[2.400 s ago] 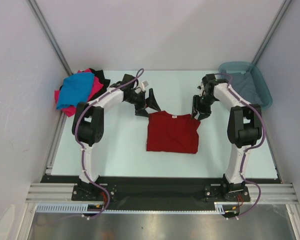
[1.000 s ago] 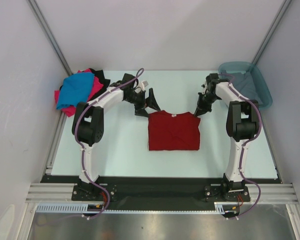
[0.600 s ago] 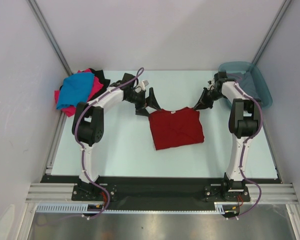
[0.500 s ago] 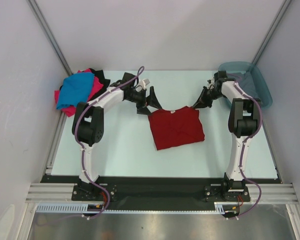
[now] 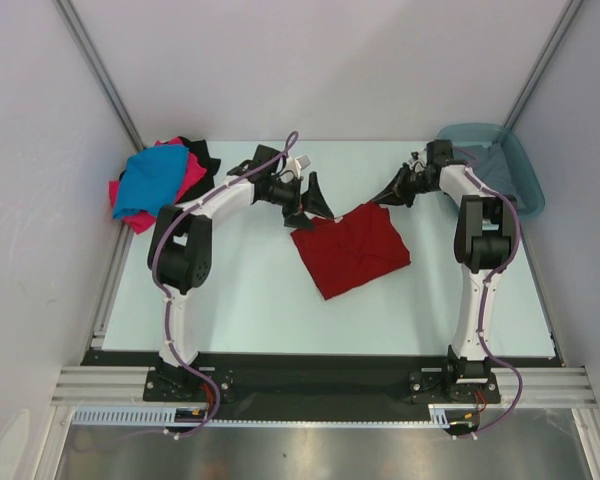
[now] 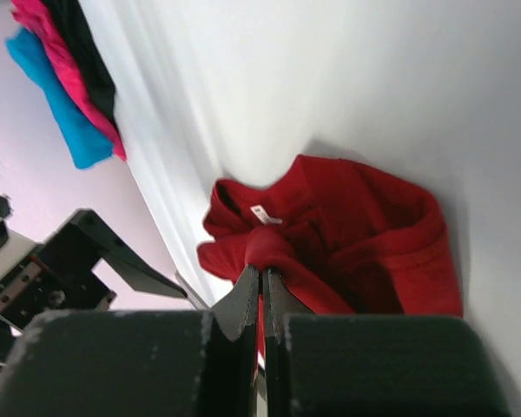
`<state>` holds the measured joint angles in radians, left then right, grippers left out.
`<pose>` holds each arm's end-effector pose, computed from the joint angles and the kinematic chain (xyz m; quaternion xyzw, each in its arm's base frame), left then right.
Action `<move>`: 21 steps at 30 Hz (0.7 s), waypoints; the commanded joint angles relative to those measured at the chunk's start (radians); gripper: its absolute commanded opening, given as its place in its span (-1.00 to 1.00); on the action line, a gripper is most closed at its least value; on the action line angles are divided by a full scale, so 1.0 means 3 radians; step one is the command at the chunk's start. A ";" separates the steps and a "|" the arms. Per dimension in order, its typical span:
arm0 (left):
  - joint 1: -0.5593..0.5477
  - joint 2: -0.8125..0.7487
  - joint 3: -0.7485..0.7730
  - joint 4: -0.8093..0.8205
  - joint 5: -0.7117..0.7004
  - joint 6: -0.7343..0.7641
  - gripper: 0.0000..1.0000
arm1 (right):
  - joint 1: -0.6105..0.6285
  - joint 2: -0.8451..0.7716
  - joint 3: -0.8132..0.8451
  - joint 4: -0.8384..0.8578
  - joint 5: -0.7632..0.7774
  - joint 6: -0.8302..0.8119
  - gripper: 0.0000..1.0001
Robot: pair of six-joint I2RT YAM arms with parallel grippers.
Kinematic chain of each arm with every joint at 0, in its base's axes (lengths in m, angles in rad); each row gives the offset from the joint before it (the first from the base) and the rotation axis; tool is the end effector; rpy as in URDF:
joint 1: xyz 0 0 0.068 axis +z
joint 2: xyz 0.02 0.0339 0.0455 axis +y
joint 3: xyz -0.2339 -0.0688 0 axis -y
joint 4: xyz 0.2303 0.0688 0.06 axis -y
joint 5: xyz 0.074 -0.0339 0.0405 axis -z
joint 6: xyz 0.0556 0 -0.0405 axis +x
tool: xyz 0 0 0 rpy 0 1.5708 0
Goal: Fold and stack the t-shirts
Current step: Fold the tshirt
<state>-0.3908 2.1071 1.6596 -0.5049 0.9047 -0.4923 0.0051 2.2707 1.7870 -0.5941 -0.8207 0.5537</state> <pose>0.3864 -0.2065 0.1807 0.0894 0.8624 -0.4934 0.0695 0.4552 0.0430 0.1398 0.1472 0.8824 0.4336 0.1084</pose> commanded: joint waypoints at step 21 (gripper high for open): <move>-0.0047 -0.0315 0.0041 0.0113 -0.0331 -0.0133 0.99 | -0.0135 -0.0313 0.0639 -0.0039 0.0757 -0.0148 0.74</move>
<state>-0.3973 2.0991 1.6588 -0.5167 0.8410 -0.5030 -0.0265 2.3157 1.9205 -0.5316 -0.6296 0.5640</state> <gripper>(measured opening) 0.996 0.871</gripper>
